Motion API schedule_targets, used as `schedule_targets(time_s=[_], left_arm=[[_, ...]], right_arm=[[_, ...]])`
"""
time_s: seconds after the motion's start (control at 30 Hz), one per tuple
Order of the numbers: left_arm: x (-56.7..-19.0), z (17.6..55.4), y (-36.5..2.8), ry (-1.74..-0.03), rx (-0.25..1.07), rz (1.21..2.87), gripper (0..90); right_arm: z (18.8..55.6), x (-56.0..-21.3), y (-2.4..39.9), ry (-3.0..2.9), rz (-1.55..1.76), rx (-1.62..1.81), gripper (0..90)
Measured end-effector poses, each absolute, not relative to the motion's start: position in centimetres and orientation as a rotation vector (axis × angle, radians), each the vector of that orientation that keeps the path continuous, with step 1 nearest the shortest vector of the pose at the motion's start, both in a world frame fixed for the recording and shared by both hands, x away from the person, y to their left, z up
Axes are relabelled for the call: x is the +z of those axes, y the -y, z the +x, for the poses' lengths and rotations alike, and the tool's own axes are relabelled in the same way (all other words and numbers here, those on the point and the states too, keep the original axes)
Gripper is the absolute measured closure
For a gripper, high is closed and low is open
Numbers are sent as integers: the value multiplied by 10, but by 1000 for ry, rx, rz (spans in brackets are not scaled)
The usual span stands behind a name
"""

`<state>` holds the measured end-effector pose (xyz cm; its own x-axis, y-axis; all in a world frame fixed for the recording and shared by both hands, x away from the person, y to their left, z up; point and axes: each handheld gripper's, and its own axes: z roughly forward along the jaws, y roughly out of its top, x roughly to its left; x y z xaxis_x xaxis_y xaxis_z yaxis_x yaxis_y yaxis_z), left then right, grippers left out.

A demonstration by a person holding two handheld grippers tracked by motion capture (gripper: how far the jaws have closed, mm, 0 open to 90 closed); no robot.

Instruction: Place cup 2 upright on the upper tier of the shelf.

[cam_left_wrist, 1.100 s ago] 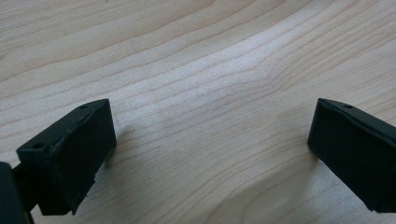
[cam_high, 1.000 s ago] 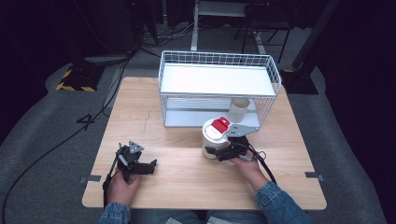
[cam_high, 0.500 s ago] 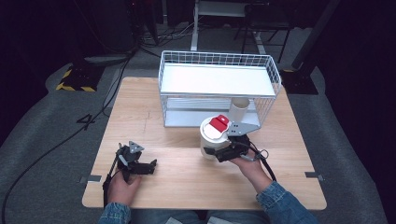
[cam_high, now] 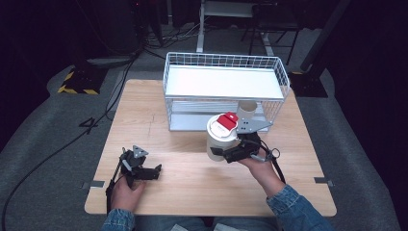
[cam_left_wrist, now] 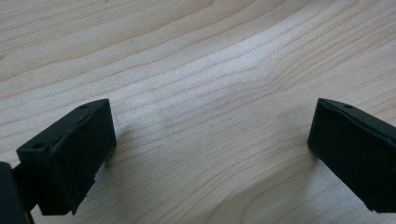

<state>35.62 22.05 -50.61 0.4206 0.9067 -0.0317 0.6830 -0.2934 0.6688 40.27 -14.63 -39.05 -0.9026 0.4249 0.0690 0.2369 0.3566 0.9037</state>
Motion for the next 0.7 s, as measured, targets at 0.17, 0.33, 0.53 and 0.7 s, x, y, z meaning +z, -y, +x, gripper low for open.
schedule_targets(time_s=[0.17,0.33,0.53,0.7], left_arm=[[-506,356,-220,-1340,476,2070,15],[-506,356,-220,-1341,477,2070,15],[-506,355,-221,-1342,480,2070,15],[-506,355,-221,-1343,480,2070,15]], right_arm=[[403,-379,147,-2432,584,1580,116],[404,-368,147,-2431,580,1576,116],[408,-357,149,-2428,593,1583,117],[412,-344,149,-2422,590,1578,116]])
